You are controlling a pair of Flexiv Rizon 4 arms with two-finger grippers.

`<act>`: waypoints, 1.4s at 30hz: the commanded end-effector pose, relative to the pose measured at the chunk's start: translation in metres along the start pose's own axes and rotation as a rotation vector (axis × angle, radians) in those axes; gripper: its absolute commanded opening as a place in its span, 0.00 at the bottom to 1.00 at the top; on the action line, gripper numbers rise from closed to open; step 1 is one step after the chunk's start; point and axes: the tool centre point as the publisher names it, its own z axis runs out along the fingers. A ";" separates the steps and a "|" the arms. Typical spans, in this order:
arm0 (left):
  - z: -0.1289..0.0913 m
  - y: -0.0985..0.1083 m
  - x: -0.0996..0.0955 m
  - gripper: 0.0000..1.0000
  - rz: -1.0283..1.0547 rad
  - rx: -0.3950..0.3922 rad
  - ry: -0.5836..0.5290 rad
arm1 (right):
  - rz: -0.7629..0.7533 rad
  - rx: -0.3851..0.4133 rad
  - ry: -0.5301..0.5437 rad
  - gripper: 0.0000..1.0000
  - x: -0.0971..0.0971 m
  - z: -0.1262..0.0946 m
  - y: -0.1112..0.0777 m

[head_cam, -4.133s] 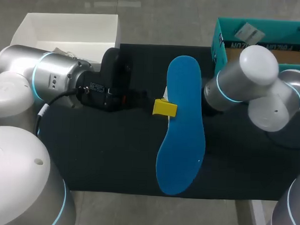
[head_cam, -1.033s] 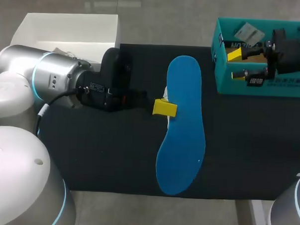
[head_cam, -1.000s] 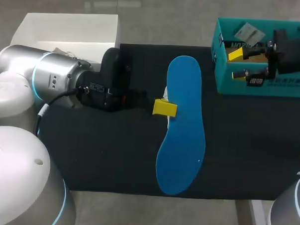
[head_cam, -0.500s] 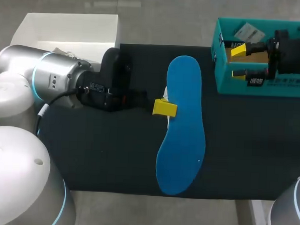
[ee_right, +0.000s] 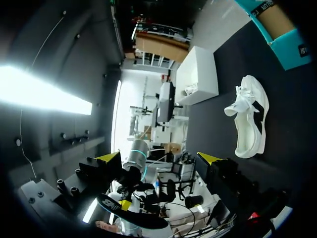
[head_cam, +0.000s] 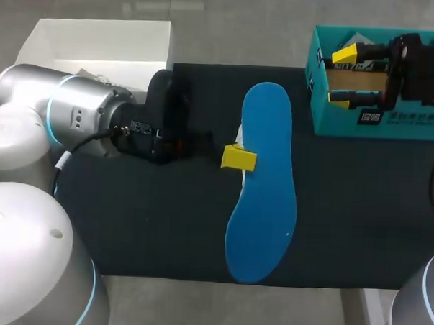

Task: Take the shoe out of the shoebox, open the shoe tongue, remove and reinsert the insole, then place the shoe into the shoebox

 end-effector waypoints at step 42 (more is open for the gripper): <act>-0.057 -0.052 -0.114 0.00 2.021 -0.429 -0.296 | 0.008 0.008 0.023 1.00 -0.005 0.018 -0.007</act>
